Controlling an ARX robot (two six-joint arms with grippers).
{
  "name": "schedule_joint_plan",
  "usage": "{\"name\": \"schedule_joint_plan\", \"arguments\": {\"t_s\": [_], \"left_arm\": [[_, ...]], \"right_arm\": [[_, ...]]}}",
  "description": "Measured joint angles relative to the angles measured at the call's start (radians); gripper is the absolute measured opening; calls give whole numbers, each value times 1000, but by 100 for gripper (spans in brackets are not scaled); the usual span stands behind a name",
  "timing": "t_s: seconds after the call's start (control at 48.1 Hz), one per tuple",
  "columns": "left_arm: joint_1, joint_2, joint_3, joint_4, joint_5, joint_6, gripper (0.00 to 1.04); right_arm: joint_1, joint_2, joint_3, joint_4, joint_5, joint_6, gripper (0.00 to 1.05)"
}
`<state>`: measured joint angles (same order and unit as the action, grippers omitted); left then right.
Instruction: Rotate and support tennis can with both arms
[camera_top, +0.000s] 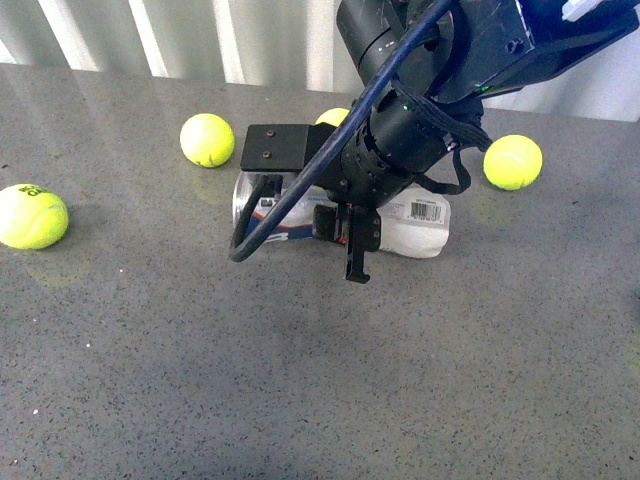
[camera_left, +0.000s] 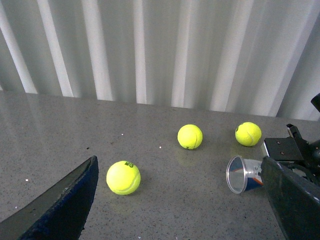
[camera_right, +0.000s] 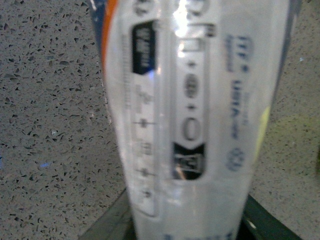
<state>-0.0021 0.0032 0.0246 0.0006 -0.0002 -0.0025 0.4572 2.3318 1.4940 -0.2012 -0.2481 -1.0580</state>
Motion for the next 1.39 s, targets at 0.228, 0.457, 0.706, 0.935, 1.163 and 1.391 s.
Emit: {"name": "schedule_joint_plan", "arguments": {"t_s": [0.228, 0.457, 0.706, 0.935, 1.163, 1.391], "left_arm": [[0, 0, 0, 0, 0, 0, 98], [0, 0, 0, 0, 0, 0, 98], [0, 0, 0, 0, 0, 0, 98], [0, 0, 0, 0, 0, 0, 98], [0, 0, 0, 0, 0, 0, 98], [0, 0, 0, 0, 0, 0, 98]], "right_arm": [[1, 13, 0, -2, 3, 0, 76], [1, 13, 0, -2, 3, 0, 99], [1, 13, 0, -2, 3, 0, 97], [1, 13, 0, -2, 3, 0, 97], [1, 13, 0, -2, 3, 0, 97], [-2, 10, -43, 126, -75, 75, 97]]}}
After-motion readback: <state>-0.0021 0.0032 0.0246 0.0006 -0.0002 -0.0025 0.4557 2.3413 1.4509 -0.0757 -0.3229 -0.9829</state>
